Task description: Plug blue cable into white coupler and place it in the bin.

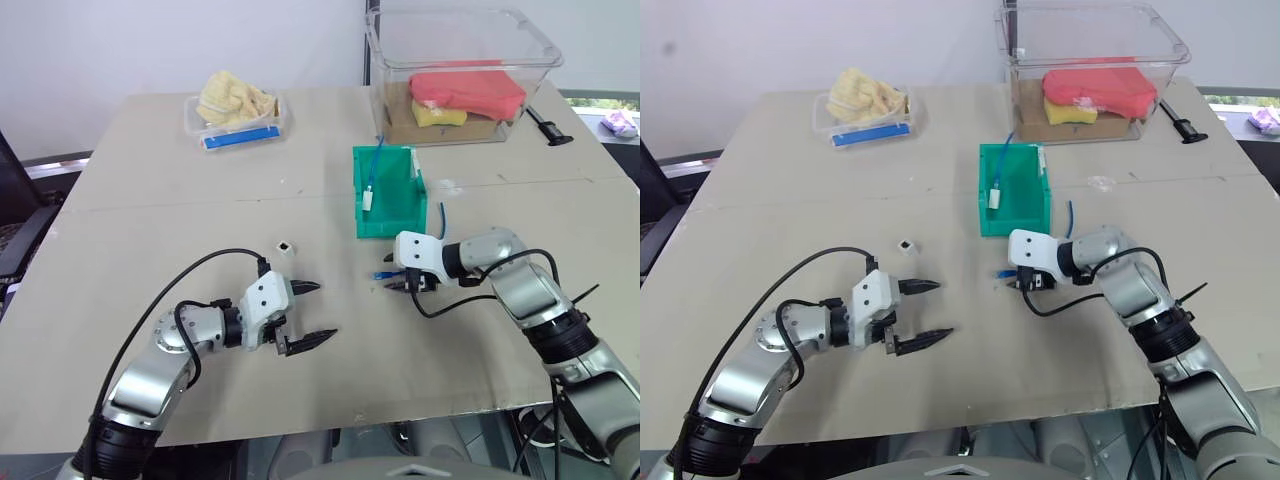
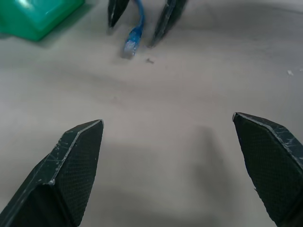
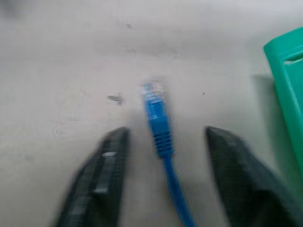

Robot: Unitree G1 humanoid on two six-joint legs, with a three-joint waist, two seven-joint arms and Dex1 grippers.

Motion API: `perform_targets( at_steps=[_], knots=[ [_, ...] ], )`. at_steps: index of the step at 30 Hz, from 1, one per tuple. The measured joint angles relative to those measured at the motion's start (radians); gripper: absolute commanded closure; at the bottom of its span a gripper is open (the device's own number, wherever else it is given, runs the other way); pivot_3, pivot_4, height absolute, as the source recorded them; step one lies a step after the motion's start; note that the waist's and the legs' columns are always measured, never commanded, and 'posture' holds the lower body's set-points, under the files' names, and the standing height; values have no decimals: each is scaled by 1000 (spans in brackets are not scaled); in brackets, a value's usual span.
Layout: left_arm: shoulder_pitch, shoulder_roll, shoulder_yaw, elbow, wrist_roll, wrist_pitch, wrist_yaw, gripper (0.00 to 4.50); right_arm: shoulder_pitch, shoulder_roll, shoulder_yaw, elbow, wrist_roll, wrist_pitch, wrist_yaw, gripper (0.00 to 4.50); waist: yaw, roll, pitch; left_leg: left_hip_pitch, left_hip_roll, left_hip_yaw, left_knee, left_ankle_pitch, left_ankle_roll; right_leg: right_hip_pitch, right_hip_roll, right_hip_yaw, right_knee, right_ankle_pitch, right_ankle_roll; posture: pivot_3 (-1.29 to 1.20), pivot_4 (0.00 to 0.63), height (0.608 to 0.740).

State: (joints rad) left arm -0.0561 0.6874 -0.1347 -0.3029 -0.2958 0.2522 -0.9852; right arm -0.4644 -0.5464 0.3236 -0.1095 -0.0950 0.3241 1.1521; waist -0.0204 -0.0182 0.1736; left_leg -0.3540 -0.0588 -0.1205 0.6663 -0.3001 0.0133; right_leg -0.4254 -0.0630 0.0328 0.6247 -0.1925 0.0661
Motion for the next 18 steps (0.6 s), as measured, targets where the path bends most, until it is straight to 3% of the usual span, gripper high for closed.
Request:
perform_targets(
  at_steps=[2,5,6,8,11,18],
  knots=[
    [-15,-11,-14,11,4,6,6,0,59,-11,-30,-45,39,20,-1,829,6,0,0,-2,0,-1,0,0,0,-2,0,-1,0,0,0,0,150,740],
    [-96,-53,-79,66,45,32,19,0,248,-31,-189,-219,180,76,-27,829,21,3,1,-11,-2,-3,2,0,-1,-9,-2,-3,1,0,0,0,150,740],
    [-138,-70,-105,97,69,48,26,0,339,-45,-297,-317,244,95,-52,829,29,3,1,-11,-2,-3,2,0,-1,-9,-2,-3,1,0,0,0,150,740],
    [-159,-76,-117,112,78,57,28,0,376,-59,-352,-357,266,107,-68,829,26,3,1,-10,-2,-1,2,0,0,-8,-1,-1,1,0,0,0,150,740],
    [-253,-131,-159,191,120,67,35,0,624,-90,-517,-487,301,103,-116,829,43,4,0,-10,-3,-2,3,0,0,-6,-2,-7,1,0,0,0,150,740],
    [-363,-206,-213,330,184,16,33,0,841,-76,-649,-622,332,107,-214,829,29,6,-2,-4,-2,0,4,0,1,-1,0,-3,1,0,1,0,150,740]
  ],
)
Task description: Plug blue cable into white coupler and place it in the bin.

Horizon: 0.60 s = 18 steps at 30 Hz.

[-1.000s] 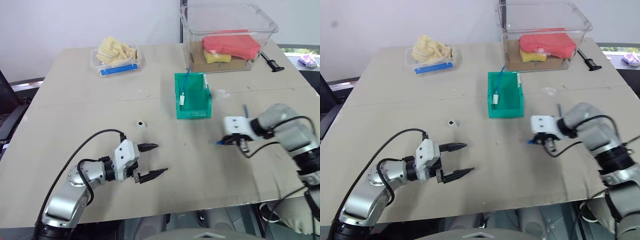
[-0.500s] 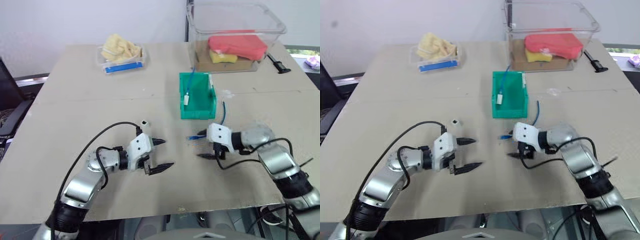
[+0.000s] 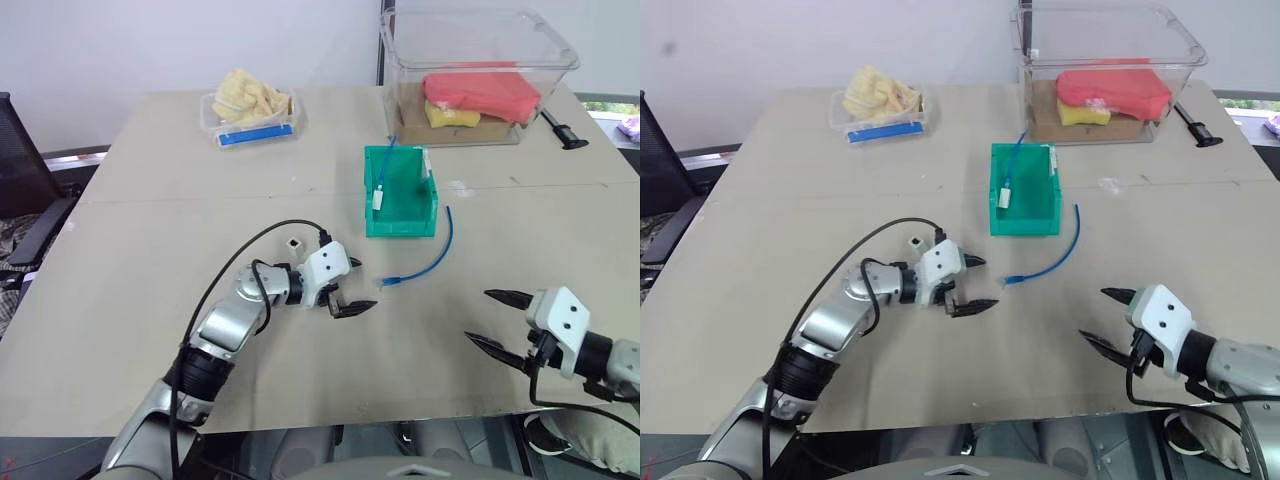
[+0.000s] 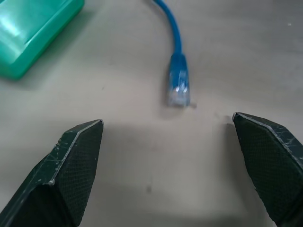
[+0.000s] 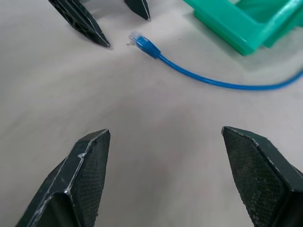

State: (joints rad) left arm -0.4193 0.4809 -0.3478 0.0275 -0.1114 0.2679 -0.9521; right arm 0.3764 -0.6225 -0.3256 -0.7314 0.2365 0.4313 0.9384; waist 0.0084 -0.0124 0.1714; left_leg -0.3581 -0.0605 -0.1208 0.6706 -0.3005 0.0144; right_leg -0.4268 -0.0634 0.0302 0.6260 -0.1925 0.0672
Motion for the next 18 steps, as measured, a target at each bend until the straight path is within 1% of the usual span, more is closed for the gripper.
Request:
perform_targets(
  at_steps=[1,4,5,6,7,9,11,12,14,18],
  knots=[
    [-20,-11,-10,25,8,-10,-4,0,25,3,-10,-17,1,1,-17,829,3,1,0,0,0,0,0,0,0,1,0,-1,0,0,0,0,150,740],
    [-73,-44,-36,74,36,-17,-12,802,104,7,-38,-56,3,-2,-40,783,11,1,-1,0,-1,0,2,0,0,4,-1,-4,-1,0,0,0,150,740],
    [-85,-47,-41,82,42,-16,-16,1171,121,7,-45,-64,3,-6,-45,783,10,1,-1,0,-1,0,2,0,-1,4,-1,-4,-1,0,0,0,150,740],
    [-94,-47,-45,87,49,-15,-24,1727,139,6,-53,-72,5,-11,-47,783,7,1,-1,0,-1,0,2,0,-1,4,-1,-4,-1,0,0,0,150,740],
    [-99,-47,-46,89,50,-14,-30,1913,148,6,-58,-76,9,-17,-47,783,6,1,-1,1,-1,-1,2,1,-1,4,-1,-3,-1,0,0,0,150,740],
    [-103,-49,-46,91,50,-13,-37,2743,161,6,-70,-76,14,-22,-47,783,4,1,-1,1,-1,-1,2,1,-2,4,-1,-3,-1,0,0,0,150,740],
    [-103,-52,-48,91,50,-11,-50,3279,169,1,-82,-76,23,-29,-47,783,3,1,-1,1,0,-2,2,1,-2,4,-1,-3,-1,0,0,0,150,740],
    [-103,-52,-48,91,50,-11,-52,3814,168,0,-82,-77,24,-32,-49,783,4,1,-1,1,0,-2,2,1,-1,4,-1,-3,-1,0,0,0,150,740],
    [-104,-54,-49,90,50,-10,-57,4463,162,-2,-82,-80,29,-39,-56,783,5,1,-1,1,0,-2,2,0,-1,4,-1,-3,-1,0,0,0,150,740],
    [-103,-54,-49,84,51,-7,-64,4463,131,-2,-77,-103,57,-5,-86,783,5,1,-1,1,0,-3,2,1,-1,4,-1,-3,-1,0,0,0,150,740]
  ],
)
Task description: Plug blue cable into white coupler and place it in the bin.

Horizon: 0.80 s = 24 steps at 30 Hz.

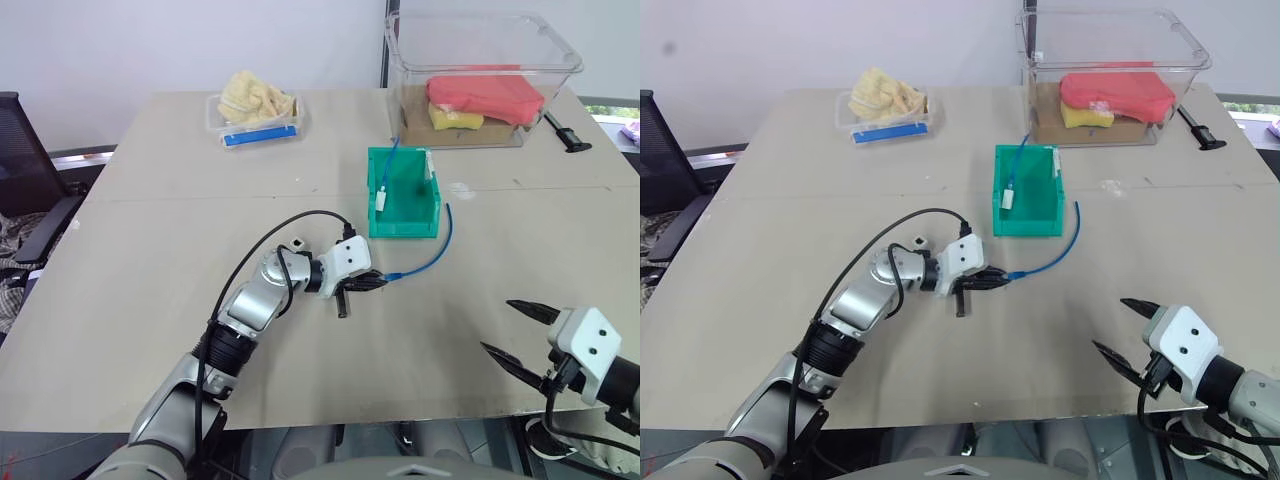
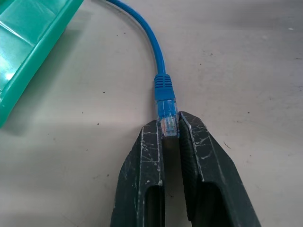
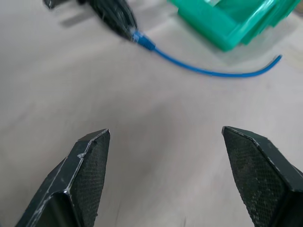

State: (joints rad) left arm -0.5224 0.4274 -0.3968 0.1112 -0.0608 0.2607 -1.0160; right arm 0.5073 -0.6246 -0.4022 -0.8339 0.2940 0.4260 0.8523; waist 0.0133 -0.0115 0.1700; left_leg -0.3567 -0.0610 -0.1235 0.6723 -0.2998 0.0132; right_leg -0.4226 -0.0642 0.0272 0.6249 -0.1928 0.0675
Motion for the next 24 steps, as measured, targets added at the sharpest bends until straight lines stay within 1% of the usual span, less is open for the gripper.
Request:
perform_targets(
  at_steps=[1,2,3,6,8,9,10,11,12,13,15,17,19,20,24],
  knots=[
    [3,0,-1,-4,0,0,-5,4500,-18,0,3,-2,18,18,-11,297,0,0,0,0,0,0,0,0,0,0,0,0,0,0,0,0,150,740],
    [4,1,0,-4,-1,-1,-6,4500,-27,0,2,-2,28,27,-17,121,0,0,0,0,0,0,0,0,0,0,0,0,0,0,0,0,150,740],
    [8,1,2,-7,-3,-2,-8,4500,-56,6,2,-3,58,50,-37,50,0,0,0,0,0,0,0,0,0,0,0,0,0,0,0,0,150,740],
    [44,-3,11,-29,-60,11,-54,4500,-120,64,2,-15,123,117,-122,50,-1,0,0,0,1,0,0,0,0,0,0,0,0,0,0,0,150,740],
    [72,0,46,-97,-197,135,-125,4500,-132,125,4,-33,262,217,-198,50,0,0,0,-2,1,-3,0,0,-1,-2,0,-2,0,0,0,0,150,740],
    [73,0,49,-101,-204,142,-127,4500,-132,127,4,-33,270,223,-201,50,1,0,0,-3,1,-3,0,0,-1,-2,0,-2,0,0,0,0,150,740],
    [74,3,67,-127,-251,185,-147,4500,-131,141,11,-35,315,255,-220,50,2,0,0,-4,1,-4,0,0,-1,-3,0,-2,0,0,-1,0,150,740],
    [67,5,124,-175,-369,314,-168,4500,-129,184,12,-39,440,320,-279,50,1,0,0,-4,1,-4,0,0,1,-2,0,-2,0,0,-1,0,150,740],
    [56,6,151,-187,-428,380,-171,4500,-126,199,13,-39,504,340,-306,50,0,1,0,-3,0,-4,0,-1,2,-2,0,-2,0,0,0,0,150,740],
    [38,11,192,-199,-514,486,-174,4500,-126,220,18,-39,605,360,-350,50,-1,1,0,-3,1,-4,0,-2,3,-2,0,-2,0,0,0,0,150,740],
    [7,24,257,-217,-651,650,-175,4500,-136,238,54,-42,756,381,-421,50,-9,1,0,-3,1,-4,0,-2,3,-2,0,-2,1,0,0,0,150,740],
    [-6,33,295,-235,-730,744,-166,4500,-164,239,92,-42,851,390,-485,50,-17,1,0,-2,0,-4,0,-2,3,-2,0,-2,1,0,0,0,150,740],
    [-5,40,305,-247,-772,799,-157,4500,-200,239,129,-39,919,389,-542,50,-25,1,0,-2,0,-3,0,-2,3,-2,1,-2,1,0,0,0,150,740],
    [-4,43,309,-252,-797,829,-151,4500,-229,241,156,-37,957,385,-578,50,-27,1,0,-2,0,-3,0,0,-1,-2,1,-1,1,0,0,0,150,740],
    [-5,43,330,-258,-860,895,-123,4500,-300,239,207,-10,1014,364,-637,50,-27,1,0,-2,0,-3,0,1,-1,-2,1,-1,1,0,0,0,150,740]
  ],
)
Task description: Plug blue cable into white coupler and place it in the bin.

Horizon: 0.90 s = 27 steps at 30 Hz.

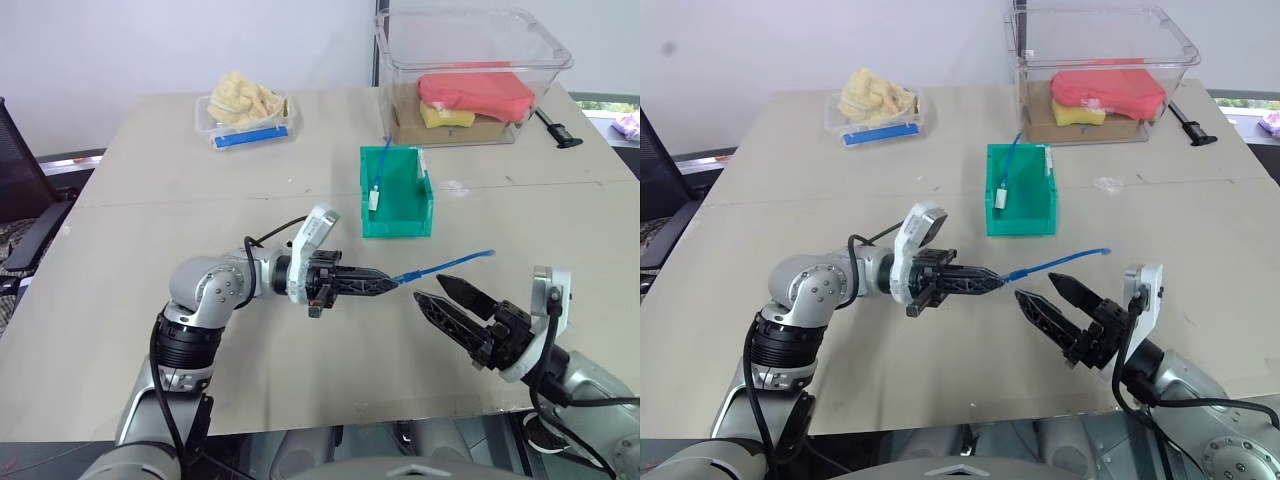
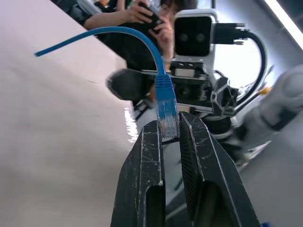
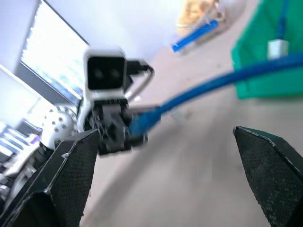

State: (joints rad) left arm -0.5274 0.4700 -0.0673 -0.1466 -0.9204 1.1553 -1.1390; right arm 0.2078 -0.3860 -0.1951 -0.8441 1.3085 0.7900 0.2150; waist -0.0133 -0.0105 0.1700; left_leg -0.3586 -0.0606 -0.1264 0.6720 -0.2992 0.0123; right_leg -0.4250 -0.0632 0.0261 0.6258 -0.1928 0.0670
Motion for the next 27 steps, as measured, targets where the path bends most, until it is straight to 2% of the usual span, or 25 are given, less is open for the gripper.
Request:
perform_targets(
  at_steps=[6,7,9,15,17,25,27],
  knots=[
    [-1,-2,23,-2,-48,35,35,4500,-60,-25,51,31,33,-16,-29,50,1,0,0,0,0,0,0,0,0,0,0,0,0,0,0,0,150,740],
    [-1,-3,23,-5,-56,39,39,4500,-71,-33,63,39,36,-17,-31,570,1,0,0,0,0,0,0,0,0,0,0,0,0,0,0,0,150,740],
    [0,-4,23,-19,-65,41,46,4500,-85,-37,75,41,37,-18,-36,1318,1,0,0,0,0,0,0,0,0,-1,0,0,0,0,0,0,150,740],
    [7,3,22,-38,-79,42,65,4500,-106,-52,110,42,69,-34,-45,4337,0,0,0,0,0,1,0,0,0,-1,0,1,0,0,0,0,150,740],
    [19,6,21,-41,-82,25,56,4500,-106,-64,116,42,84,-47,-39,4479,1,0,0,0,0,1,0,0,0,-1,0,1,0,0,0,0,150,740],
    [41,17,21,-52,-7,-104,95,795,-101,-100,123,58,71,-56,-47,4500,1,0,0,0,0,2,0,0,0,-1,0,2,0,0,0,0,150,740],
    [90,75,22,-81,29,-147,95,795,-95,-104,121,60,58,-65,-42,4500,-5,0,0,0,1,4,-2,0,0,-3,1,4,0,0,0,0,150,740]
  ],
)
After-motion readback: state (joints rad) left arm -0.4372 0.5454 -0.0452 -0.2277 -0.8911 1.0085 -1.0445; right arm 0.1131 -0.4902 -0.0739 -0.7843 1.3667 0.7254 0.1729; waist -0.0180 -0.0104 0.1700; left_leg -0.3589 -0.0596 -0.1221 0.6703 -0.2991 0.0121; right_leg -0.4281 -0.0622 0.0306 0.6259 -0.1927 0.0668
